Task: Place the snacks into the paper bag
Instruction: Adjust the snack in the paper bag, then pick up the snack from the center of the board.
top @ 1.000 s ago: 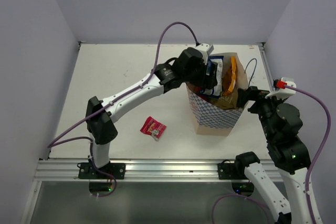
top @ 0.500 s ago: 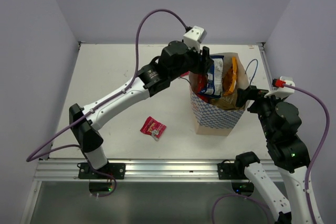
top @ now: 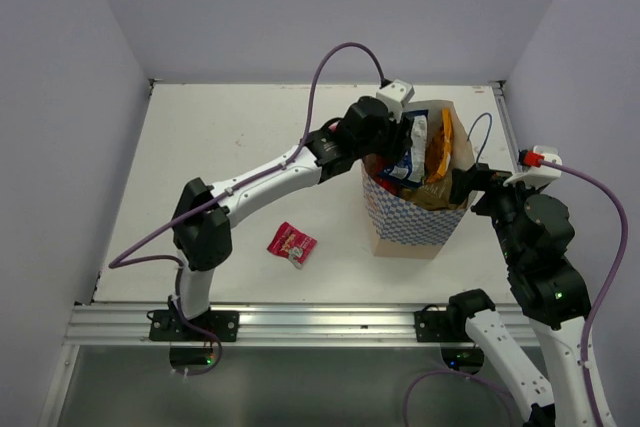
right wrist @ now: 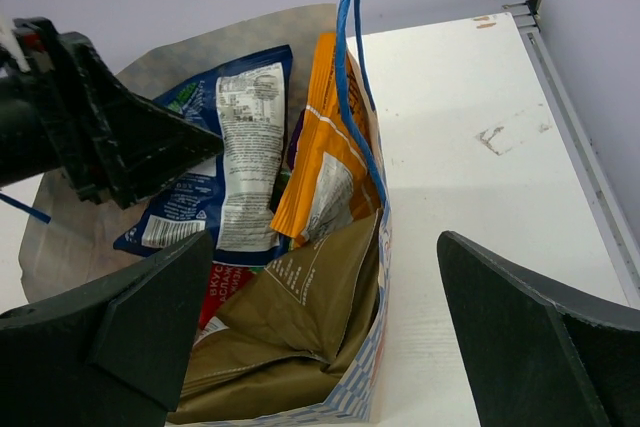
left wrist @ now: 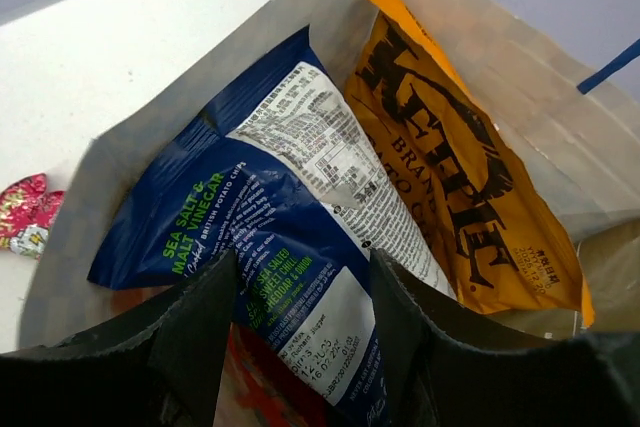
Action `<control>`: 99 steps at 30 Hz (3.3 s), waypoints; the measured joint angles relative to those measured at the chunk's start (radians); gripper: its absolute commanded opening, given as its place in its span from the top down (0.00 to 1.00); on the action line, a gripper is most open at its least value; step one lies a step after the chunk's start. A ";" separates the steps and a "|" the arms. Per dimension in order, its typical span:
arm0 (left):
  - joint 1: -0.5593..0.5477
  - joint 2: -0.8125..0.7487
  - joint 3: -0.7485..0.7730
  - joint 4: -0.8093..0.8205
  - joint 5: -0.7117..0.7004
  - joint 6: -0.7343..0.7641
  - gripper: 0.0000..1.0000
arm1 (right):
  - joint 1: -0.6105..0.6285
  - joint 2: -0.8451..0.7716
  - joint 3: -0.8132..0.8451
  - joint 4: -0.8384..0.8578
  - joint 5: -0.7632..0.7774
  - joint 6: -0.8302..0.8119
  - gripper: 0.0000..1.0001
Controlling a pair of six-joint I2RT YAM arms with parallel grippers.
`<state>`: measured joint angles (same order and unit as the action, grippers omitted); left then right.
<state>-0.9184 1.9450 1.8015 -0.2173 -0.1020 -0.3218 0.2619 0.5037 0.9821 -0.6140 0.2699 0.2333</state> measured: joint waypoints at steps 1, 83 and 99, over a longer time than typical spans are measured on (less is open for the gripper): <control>0.001 0.010 0.003 0.001 0.007 0.000 0.41 | 0.000 0.000 0.000 0.000 0.000 0.000 0.02; 0.364 -0.618 -0.550 -0.217 0.040 0.012 0.00 | 0.000 0.000 0.000 -0.002 -0.027 0.001 0.01; 0.399 -0.588 -0.977 -0.232 0.272 -0.011 0.00 | 0.000 0.012 0.000 0.000 -0.030 0.001 0.01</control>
<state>-0.5190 1.3571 0.8249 -0.4488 0.1703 -0.3328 0.2619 0.5156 0.9825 -0.6144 0.2398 0.2344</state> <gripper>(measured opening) 0.997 0.985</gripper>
